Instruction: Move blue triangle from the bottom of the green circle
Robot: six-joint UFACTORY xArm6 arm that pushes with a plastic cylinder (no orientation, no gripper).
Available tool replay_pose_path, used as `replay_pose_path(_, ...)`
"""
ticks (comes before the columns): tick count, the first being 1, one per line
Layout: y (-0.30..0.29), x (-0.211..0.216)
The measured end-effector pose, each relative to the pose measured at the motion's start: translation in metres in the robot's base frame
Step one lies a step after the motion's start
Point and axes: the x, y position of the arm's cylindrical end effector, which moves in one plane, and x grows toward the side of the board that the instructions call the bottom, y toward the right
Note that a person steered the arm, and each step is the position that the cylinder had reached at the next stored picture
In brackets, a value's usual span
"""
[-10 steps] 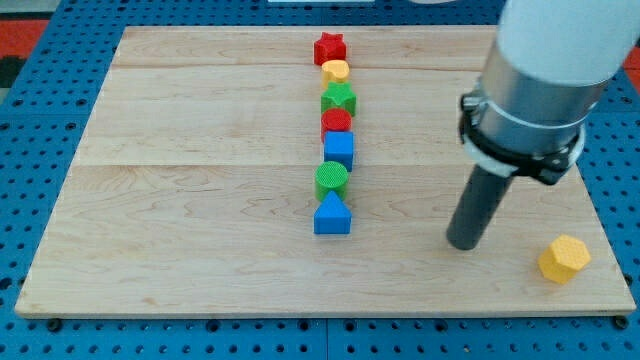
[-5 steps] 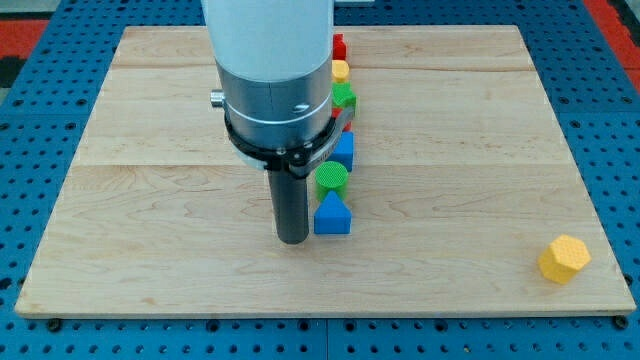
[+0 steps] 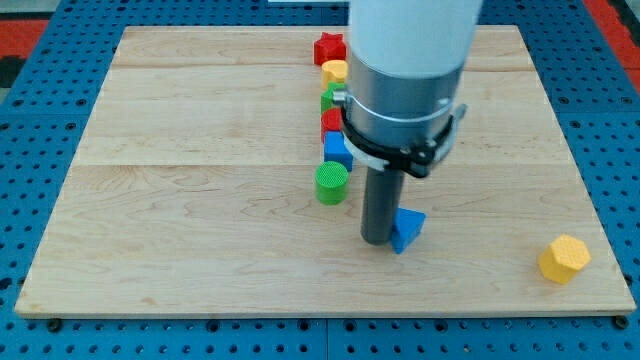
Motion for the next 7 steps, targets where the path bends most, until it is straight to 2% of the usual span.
replay_pose_path(2, 0.032, 0.005)
replay_pose_path(7, 0.056, -0.036)
